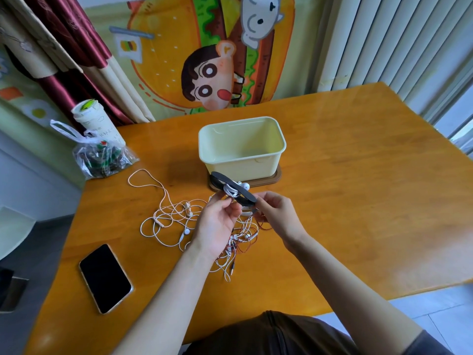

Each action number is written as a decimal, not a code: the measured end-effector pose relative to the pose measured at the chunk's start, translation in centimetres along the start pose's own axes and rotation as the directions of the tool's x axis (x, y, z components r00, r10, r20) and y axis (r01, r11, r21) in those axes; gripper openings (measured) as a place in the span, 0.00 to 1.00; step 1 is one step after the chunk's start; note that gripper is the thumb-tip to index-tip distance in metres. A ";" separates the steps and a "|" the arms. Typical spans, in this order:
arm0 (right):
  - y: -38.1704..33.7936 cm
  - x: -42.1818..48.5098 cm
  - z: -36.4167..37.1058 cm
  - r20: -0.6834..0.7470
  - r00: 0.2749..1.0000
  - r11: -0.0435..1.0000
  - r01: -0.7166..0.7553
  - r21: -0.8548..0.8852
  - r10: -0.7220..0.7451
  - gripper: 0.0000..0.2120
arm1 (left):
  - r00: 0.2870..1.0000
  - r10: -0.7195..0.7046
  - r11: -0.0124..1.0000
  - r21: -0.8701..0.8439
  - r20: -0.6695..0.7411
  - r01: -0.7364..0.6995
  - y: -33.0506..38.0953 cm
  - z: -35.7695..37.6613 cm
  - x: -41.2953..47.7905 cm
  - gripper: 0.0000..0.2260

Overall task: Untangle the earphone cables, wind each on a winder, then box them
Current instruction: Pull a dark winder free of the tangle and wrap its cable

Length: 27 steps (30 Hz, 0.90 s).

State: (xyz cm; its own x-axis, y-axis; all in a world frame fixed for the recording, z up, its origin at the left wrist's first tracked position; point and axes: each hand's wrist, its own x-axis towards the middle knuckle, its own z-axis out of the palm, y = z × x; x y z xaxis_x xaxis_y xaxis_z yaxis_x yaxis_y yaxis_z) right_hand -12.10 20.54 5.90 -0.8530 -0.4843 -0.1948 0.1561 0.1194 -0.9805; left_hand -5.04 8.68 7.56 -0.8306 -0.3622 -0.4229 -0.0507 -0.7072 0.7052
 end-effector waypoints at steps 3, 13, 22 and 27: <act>0.0 -0.1 -0.3 -0.014 0.998 0.994 0.054 -0.099 -0.056 0.07 | 0.999 -0.049 0.999 -0.014 0.001 0.049 0.5 0.5 -0.1 0.11; -0.3 -0.9 -0.6 -0.083 0.968 0.958 0.218 -0.185 -0.237 0.04 | 0.994 0.047 0.984 0.165 0.094 -0.063 0.6 0.1 -0.1 0.17; -0.6 -1.4 -0.4 -0.058 0.947 0.923 0.294 -0.247 -0.316 0.03 | 0.995 0.026 1.000 -0.004 0.099 -0.026 0.8 0.2 0.0 0.14; -0.7 -1.5 -0.3 -0.047 0.921 0.869 0.347 -0.354 -0.387 0.03 | 0.991 -0.005 0.989 -0.143 0.134 0.024 1.3 0.3 -0.4 0.15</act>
State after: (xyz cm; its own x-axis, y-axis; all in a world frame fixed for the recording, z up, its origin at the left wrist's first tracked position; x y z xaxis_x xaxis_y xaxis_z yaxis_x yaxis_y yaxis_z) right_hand -11.12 21.44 6.87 -0.8693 -0.4514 0.2014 -0.3366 0.2422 -0.9099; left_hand -4.92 8.09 8.81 -0.8972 -0.2742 -0.3462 0.0091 -0.7953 0.6062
